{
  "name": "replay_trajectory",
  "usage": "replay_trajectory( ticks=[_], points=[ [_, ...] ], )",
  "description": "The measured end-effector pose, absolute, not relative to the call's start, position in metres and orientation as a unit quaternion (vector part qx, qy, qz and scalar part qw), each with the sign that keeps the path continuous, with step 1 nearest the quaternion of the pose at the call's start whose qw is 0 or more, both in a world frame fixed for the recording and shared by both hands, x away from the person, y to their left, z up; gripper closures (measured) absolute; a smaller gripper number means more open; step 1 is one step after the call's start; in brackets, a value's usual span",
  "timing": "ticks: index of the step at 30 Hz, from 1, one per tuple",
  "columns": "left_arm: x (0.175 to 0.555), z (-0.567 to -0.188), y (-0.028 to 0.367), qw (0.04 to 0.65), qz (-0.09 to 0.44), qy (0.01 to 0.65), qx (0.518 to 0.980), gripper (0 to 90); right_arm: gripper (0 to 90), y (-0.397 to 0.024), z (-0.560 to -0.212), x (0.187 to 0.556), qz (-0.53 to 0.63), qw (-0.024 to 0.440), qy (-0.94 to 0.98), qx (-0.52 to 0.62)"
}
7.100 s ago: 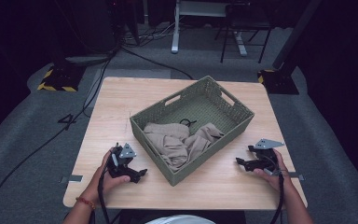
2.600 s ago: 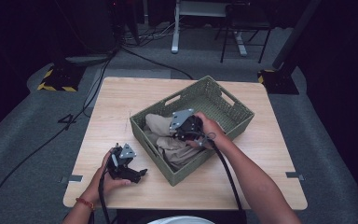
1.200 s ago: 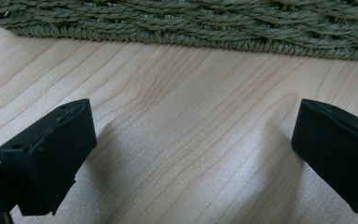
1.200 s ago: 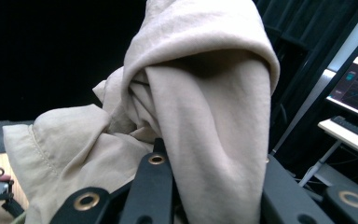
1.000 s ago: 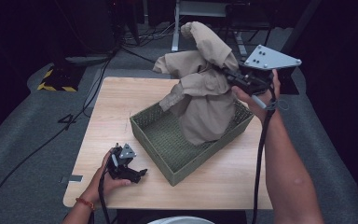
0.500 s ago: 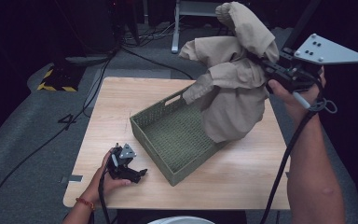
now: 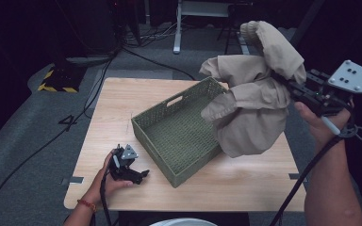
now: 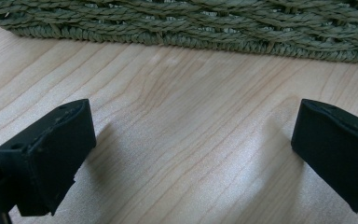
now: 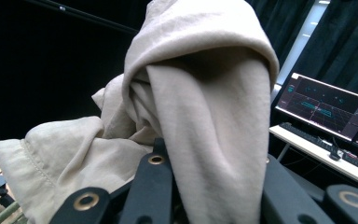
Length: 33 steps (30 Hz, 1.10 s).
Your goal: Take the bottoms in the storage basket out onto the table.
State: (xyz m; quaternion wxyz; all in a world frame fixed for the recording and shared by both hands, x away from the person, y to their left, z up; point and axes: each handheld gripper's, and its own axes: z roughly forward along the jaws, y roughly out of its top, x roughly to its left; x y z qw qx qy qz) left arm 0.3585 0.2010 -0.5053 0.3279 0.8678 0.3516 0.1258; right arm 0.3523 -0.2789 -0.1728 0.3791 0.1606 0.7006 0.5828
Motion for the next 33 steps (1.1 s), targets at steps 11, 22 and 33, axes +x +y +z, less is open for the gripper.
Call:
replay_trajectory(
  ticks=[11, 22, 33],
  points=[
    [0.359, -0.506, 0.2, 0.331, 0.123, 0.355, 0.866, 0.1, 79.7, -0.32, -0.175, 0.321, 0.594, 0.398, 0.678, 0.171],
    [0.359, -0.506, 0.2, 0.331, 0.123, 0.355, 0.866, 0.1, 79.7, -0.35, -0.174, 0.297, 0.598, 0.418, 0.658, 0.189],
    [0.359, -0.506, 0.2, 0.331, 0.123, 0.355, 0.865, 0.1, 79.5, -0.343, -0.231, 0.307, 0.573, 0.371, 0.703, 0.2]
  ],
)
